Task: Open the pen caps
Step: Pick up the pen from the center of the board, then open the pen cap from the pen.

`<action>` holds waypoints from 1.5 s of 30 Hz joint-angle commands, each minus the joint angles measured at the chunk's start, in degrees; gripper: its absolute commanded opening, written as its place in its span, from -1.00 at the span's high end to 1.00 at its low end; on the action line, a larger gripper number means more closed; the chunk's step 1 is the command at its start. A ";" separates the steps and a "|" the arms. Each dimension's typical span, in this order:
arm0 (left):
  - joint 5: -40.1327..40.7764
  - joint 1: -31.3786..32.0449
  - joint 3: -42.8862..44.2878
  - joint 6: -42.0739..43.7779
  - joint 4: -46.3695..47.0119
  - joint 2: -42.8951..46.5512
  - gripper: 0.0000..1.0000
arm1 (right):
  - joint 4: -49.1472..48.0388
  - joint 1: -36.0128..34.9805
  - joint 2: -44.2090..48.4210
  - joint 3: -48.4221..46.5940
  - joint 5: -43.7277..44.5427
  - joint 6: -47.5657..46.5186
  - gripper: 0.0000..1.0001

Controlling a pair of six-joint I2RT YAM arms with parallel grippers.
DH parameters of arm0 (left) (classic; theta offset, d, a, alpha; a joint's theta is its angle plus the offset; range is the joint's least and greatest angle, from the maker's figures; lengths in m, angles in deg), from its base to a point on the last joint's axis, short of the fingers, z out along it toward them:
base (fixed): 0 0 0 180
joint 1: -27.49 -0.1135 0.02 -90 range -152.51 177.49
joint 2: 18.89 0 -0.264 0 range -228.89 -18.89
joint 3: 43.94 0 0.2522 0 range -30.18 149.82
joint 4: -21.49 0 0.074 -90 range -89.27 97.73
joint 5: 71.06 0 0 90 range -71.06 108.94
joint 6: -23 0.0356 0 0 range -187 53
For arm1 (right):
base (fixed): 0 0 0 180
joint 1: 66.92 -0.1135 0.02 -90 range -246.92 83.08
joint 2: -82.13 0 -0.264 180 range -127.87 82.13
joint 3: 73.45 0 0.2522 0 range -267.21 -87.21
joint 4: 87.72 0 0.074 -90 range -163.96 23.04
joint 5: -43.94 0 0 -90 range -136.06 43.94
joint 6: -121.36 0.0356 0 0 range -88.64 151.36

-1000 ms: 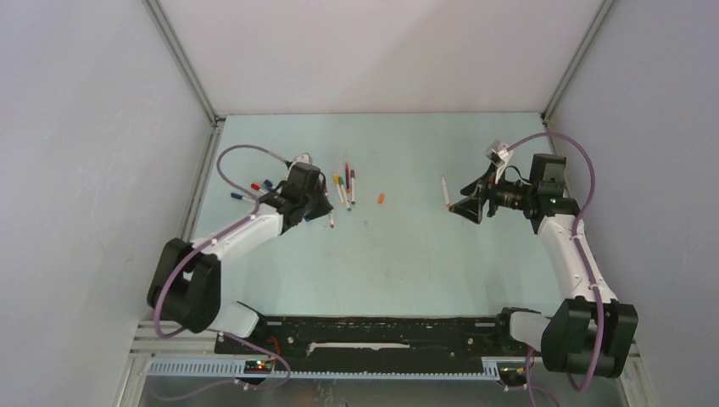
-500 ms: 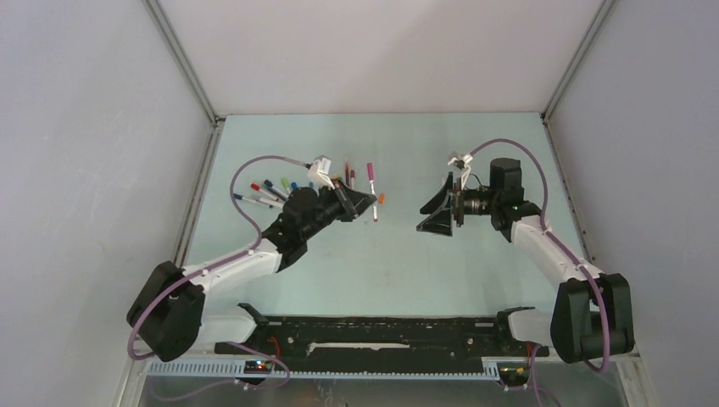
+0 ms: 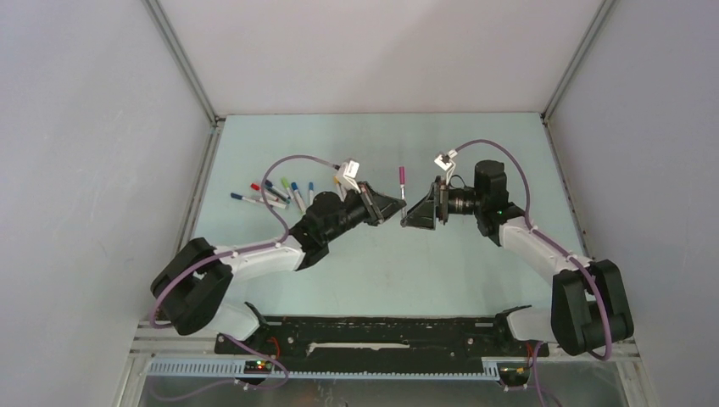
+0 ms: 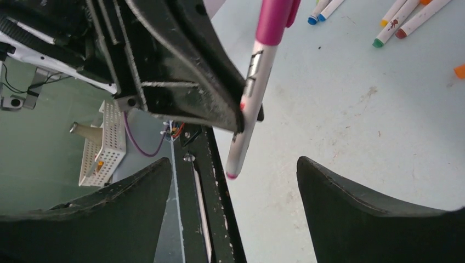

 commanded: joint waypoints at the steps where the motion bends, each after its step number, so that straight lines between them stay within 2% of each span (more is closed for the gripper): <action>1: 0.38 1.19 4.61 -0.63 4.41 -0.65 1.00 | -3.71 -1.63 -1.22 -0.03 3.81 4.61 -0.65; 7: 0.73 1.64 4.78 -0.63 4.60 -0.97 1.00 | -4.58 -2.11 -1.52 -0.03 4.62 5.86 -0.31; 10: 0.83 1.87 5.10 -0.63 4.52 -1.35 1.00 | -5.04 -2.39 -1.52 -0.03 4.85 6.50 0.03; 14: 0.95 2.24 5.51 -0.46 4.22 -1.35 1.00 | -5.32 -2.98 -1.66 -0.03 4.64 6.30 0.58; 16: 1.00 2.35 5.51 -0.43 4.20 -1.12 0.98 | -5.59 -3.35 -1.58 -0.03 4.46 6.11 0.95; 17: 0.95 2.32 5.43 -0.45 4.27 -0.88 0.96 | -5.67 -3.45 -1.55 -0.02 4.42 5.88 1.00; 18: 0.92 2.35 5.21 -0.50 4.22 -0.53 0.89 | -5.70 -3.50 -1.62 -0.03 4.33 5.63 1.00; 19: 1.04 2.25 4.98 -0.43 4.13 -0.01 0.72 | -5.80 -3.61 -1.66 -0.03 4.10 5.44 1.00; 24: 1.62 1.47 2.42 2.93 2.33 5.51 -0.29 | -1.64 -3.59 -1.21 -1.54 1.22 -1.55 1.00; 27: 0.96 -0.07 0.29 4.20 1.79 9.57 -0.63 | 2.06 -3.68 -0.67 -2.93 -4.54 -8.56 1.00; 30: -0.65 -2.20 -1.44 4.47 1.70 12.92 -0.85 | 5.23 -3.89 -0.43 -3.69 -9.37 -14.26 1.00; 34: -3.05 -3.30 -0.76 4.70 -0.53 14.05 -0.87 | 9.73 -4.20 -0.77 -5.02 -12.22 -19.18 1.00; 38: -3.58 -3.28 0.36 4.78 -2.26 13.35 -0.65 | 10.23 -4.48 -0.66 -5.04 -13.45 -19.84 1.00; 45: -5.55 -3.20 2.84 3.50 -1.74 10.60 -0.40 | 10.47 -5.31 -1.43 -5.04 -12.87 -20.05 1.00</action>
